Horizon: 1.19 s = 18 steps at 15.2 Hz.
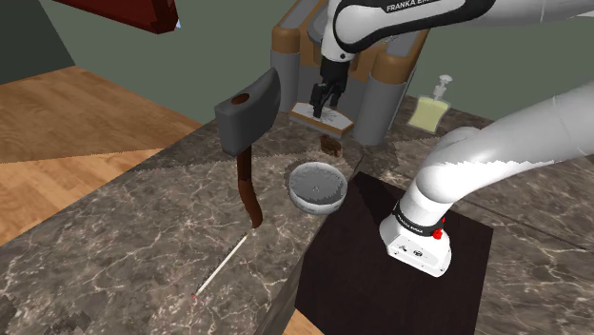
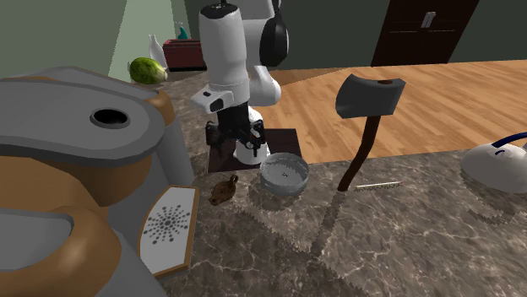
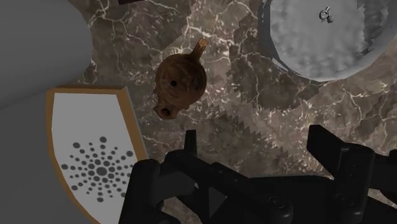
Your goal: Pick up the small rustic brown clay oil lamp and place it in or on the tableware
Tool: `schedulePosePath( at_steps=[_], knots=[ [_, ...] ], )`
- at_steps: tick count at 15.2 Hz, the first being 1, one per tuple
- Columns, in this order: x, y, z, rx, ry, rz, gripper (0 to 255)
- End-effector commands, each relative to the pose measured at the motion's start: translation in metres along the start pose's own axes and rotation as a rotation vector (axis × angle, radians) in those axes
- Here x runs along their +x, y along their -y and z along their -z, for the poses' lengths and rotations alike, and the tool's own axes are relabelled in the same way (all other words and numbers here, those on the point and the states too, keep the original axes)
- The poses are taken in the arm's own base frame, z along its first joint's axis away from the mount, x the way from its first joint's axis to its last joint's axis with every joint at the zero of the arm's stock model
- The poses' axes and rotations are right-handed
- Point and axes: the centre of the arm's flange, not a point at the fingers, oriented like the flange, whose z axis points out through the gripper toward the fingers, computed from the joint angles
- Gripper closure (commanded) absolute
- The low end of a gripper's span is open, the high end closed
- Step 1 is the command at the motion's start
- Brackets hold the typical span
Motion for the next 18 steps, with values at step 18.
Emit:
schedulePosePath(
  at_steps=[18],
  knots=[
    [0.022, -0.064, -0.157, -0.054, 0.064, -0.123, 0]
  ],
)
